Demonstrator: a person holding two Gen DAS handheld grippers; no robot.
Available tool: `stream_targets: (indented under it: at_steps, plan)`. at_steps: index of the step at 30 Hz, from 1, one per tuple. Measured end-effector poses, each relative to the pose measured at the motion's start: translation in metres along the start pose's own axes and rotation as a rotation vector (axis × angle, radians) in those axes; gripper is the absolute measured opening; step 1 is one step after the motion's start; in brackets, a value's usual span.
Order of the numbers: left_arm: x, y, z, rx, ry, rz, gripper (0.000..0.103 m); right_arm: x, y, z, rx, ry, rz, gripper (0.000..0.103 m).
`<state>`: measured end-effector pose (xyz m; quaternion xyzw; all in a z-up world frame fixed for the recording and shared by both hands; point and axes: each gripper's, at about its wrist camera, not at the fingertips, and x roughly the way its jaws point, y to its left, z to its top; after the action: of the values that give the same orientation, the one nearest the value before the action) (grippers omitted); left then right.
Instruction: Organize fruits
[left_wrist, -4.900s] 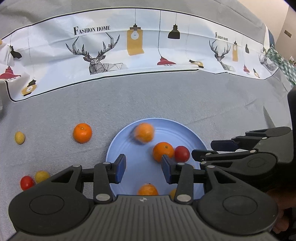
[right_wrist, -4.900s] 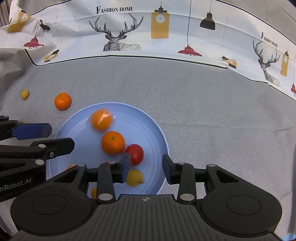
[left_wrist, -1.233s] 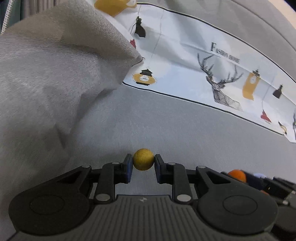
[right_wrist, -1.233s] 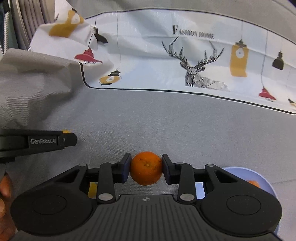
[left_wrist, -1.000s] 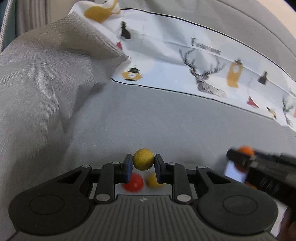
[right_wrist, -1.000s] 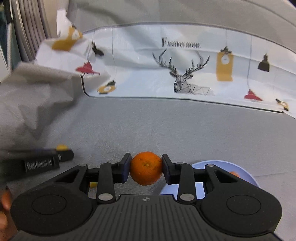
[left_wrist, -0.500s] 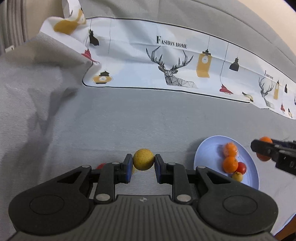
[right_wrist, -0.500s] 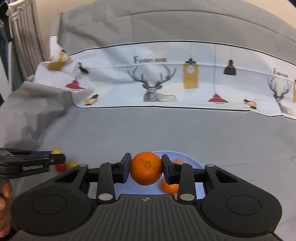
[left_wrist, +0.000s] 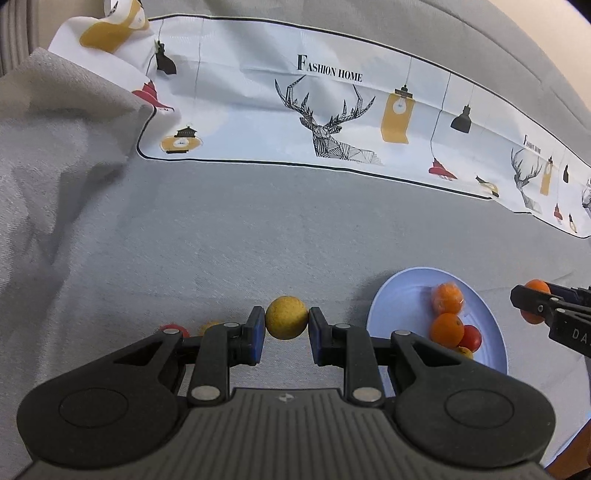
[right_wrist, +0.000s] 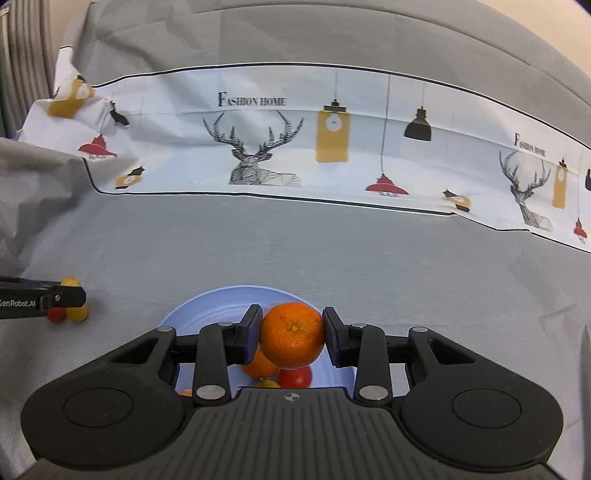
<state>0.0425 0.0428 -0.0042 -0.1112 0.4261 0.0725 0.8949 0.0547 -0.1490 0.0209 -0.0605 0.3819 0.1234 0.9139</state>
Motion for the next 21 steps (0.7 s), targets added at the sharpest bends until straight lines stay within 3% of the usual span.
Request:
stream_targets:
  at_steps: [21]
  plan:
    - [0.007,-0.012,-0.004,0.025,0.011,-0.029,0.027,0.001,-0.003,-0.001,0.001,0.003,-0.004,0.037]
